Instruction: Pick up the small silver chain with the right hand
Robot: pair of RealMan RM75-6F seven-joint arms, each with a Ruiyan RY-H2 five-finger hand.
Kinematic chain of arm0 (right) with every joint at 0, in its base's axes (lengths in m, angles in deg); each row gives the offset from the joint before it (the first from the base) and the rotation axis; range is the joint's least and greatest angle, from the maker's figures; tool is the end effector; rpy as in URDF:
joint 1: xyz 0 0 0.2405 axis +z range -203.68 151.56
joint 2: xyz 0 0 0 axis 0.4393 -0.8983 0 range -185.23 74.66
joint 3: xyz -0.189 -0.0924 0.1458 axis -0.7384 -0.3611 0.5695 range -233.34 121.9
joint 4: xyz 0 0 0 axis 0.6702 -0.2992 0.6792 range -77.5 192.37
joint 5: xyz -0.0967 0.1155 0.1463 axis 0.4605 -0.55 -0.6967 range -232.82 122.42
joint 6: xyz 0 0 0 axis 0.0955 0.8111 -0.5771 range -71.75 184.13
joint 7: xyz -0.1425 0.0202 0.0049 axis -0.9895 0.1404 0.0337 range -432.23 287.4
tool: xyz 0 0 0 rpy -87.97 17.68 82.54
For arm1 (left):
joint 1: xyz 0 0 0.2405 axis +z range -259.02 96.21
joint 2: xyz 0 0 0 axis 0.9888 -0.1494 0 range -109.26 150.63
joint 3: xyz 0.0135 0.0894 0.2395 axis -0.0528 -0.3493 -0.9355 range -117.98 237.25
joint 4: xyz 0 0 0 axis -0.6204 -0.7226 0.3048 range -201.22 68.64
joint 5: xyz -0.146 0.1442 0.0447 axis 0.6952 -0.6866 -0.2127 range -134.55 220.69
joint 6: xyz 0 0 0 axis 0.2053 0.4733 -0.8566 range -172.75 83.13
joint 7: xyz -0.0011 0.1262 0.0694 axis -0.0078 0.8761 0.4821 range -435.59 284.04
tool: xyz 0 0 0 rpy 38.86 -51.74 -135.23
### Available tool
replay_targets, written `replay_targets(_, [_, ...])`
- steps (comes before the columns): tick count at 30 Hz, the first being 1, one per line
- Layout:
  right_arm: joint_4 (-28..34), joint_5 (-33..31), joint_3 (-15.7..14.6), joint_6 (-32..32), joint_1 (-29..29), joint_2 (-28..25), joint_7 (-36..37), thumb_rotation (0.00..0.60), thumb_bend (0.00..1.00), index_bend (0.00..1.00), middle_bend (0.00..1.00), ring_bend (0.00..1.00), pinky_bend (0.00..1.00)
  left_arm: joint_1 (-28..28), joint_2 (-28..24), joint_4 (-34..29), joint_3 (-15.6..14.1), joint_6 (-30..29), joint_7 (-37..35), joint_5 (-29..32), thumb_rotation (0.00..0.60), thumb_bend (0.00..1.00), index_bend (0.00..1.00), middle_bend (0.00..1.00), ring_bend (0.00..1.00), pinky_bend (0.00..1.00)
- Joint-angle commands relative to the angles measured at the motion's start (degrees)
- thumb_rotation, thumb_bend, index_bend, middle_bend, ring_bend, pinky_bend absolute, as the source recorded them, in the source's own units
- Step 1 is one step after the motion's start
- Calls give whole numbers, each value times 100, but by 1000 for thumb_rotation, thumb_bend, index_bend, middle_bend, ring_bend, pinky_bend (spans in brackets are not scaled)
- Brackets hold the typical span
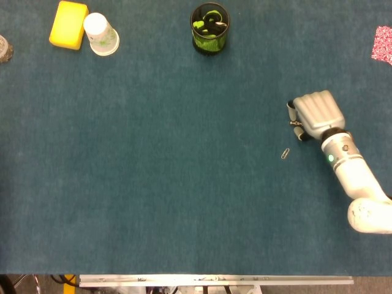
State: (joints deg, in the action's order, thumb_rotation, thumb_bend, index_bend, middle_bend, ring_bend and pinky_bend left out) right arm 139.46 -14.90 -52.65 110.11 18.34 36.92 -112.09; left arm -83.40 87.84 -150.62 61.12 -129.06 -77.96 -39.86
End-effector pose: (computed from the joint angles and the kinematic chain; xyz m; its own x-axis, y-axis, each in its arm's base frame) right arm -0.2040 -0.3260 -0.0492 0.6136 -0.4438 0.6531 -0.7836 -0.2405 0.5728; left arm -0.3518 0.1602 0.1546 0.4334 0.0537 0.8996 0.8943 0.0973 -0.4367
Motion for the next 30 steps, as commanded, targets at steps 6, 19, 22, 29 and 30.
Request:
replay_targets(6, [-44,-95,-12,7,25,42,-101,600,291,521,978,1000,1000,11,27,54,-4,13,-41,9,600,346,78,92,115,100])
replay_targets(19, [-130,-145,-24,61,47,149,-219,600,359,561,978,1000,1000,36,55,142,-7,16,-135,18,600,347,78,92,115,100])
replay_targets(22, [-140,-163,-22,88,41,163,-245,600,372,571,978,1000,1000,49,55,158,-4,1,-158,21,600,347,78,92,115,100])
replay_targets(29, [-33,-58,36,132,-4,91,-111,600,431,597,980,1000,1000,66,70,194,-6,-2,-193,26,600,347,78,92,115,100])
replay_targets(30, [15,-11,50,139,-20,54,-56,600,438,599,981,1000,1000,66,70,194,-6,1,-191,26,600,347,78,92,115,100])
